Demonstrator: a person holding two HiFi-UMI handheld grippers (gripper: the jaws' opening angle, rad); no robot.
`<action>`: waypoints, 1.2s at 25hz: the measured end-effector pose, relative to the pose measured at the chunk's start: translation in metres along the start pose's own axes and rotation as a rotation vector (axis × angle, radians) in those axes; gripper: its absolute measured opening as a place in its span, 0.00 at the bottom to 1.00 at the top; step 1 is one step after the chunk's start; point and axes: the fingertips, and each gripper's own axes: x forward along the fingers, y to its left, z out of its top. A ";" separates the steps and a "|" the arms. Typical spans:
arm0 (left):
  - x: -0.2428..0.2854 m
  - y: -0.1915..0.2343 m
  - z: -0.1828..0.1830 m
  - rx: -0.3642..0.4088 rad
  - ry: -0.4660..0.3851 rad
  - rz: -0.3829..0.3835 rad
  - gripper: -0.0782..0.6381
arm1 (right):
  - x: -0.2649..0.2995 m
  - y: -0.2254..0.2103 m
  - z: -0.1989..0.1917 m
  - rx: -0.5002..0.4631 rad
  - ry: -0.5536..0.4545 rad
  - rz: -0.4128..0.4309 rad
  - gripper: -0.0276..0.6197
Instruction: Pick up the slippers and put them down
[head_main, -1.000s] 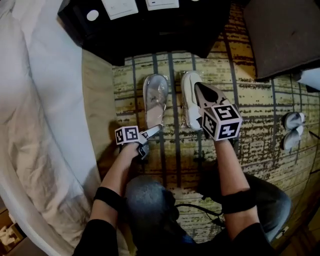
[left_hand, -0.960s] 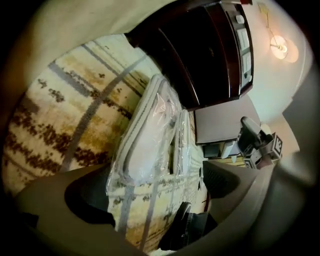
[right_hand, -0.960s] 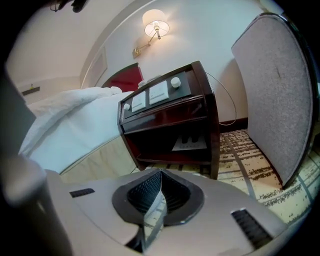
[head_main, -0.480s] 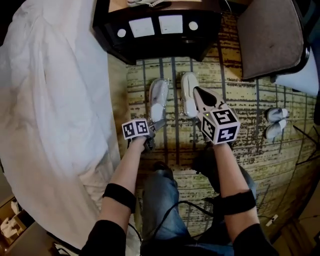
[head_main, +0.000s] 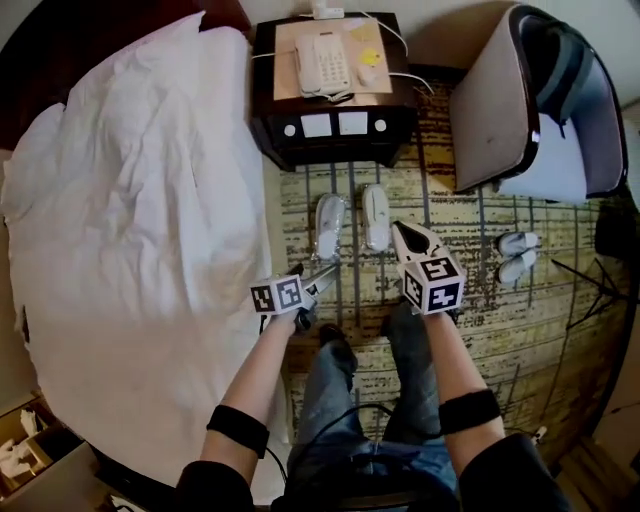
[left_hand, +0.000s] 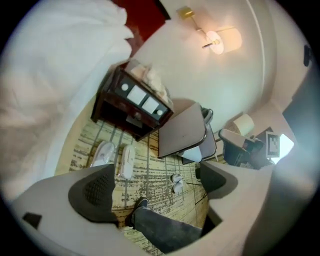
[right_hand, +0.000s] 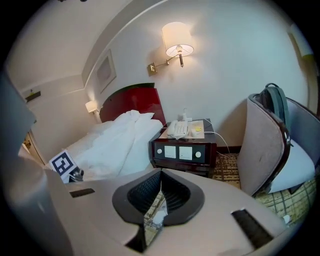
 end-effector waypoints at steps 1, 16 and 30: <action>-0.019 -0.018 0.005 0.032 -0.012 -0.001 0.82 | -0.015 0.008 0.008 -0.007 0.004 0.000 0.05; -0.257 -0.164 0.044 0.432 -0.283 -0.011 0.29 | -0.182 0.093 0.084 -0.103 -0.043 -0.031 0.05; -0.337 -0.194 0.029 0.629 -0.416 0.050 0.11 | -0.266 0.124 0.067 -0.070 -0.079 -0.082 0.05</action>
